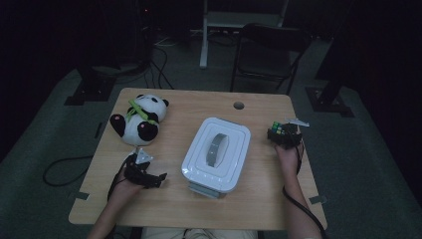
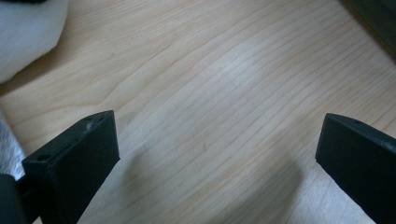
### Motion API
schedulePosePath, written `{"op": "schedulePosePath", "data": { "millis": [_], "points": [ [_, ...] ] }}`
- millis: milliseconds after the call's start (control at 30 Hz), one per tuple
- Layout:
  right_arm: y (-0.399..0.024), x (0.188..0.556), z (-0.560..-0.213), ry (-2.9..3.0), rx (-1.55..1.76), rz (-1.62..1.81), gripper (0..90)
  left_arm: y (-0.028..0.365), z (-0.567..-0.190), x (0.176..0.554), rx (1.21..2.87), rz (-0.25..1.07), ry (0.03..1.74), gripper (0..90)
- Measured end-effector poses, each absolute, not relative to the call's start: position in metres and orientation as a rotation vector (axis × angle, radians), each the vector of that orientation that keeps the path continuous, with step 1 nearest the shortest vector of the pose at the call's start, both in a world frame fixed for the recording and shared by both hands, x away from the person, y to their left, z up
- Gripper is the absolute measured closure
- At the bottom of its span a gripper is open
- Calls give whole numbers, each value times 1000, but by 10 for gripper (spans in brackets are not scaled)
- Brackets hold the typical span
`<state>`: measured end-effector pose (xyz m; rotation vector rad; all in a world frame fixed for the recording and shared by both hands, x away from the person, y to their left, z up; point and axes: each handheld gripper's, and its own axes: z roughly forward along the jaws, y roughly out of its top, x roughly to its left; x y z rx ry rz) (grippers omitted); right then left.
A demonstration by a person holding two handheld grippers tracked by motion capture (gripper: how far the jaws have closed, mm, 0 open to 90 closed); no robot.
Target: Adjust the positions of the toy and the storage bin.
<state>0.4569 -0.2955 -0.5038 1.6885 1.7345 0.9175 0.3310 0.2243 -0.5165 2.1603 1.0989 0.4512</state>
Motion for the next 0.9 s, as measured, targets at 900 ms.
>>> {"op": "schedulePosePath", "data": {
  "millis": [900],
  "points": [
    [-301,410,-485,1780,1570,997,334,237,-523,323,2151,501,1132,3]
  ]
}}
